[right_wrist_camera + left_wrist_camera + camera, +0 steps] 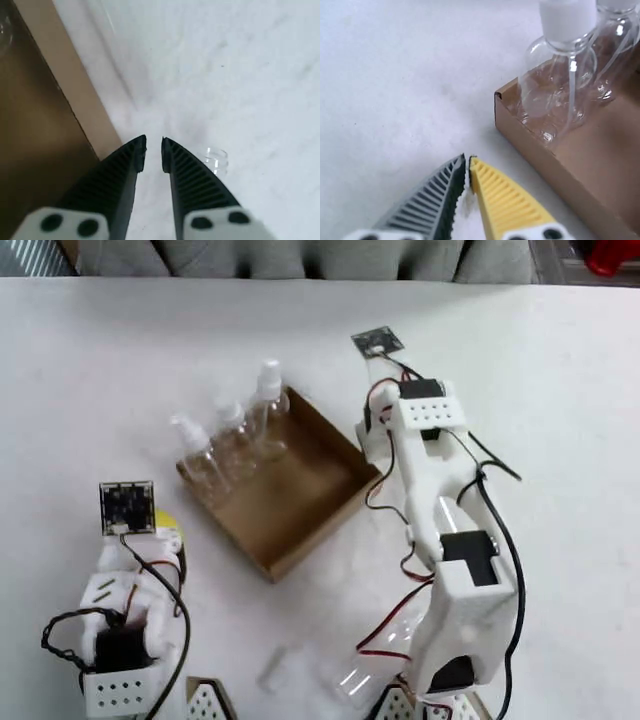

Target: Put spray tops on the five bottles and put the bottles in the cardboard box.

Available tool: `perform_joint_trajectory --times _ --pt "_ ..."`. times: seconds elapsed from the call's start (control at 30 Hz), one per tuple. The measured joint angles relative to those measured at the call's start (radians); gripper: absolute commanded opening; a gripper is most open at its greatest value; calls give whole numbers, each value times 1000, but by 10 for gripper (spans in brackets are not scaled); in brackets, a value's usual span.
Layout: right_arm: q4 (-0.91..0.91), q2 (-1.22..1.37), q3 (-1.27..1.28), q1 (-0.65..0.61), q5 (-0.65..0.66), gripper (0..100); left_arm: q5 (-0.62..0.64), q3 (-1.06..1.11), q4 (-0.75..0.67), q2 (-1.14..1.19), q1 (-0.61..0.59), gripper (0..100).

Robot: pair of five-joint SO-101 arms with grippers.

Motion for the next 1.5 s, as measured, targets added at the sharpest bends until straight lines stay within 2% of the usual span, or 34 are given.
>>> perform_joint_trajectory --times 0.2,1.5 --pt "48 0 -2 -23 2 16 0 0 0 0 0 24" --pt "49 -5 44 -288 -5 16 0 0 -15 0 0 24"
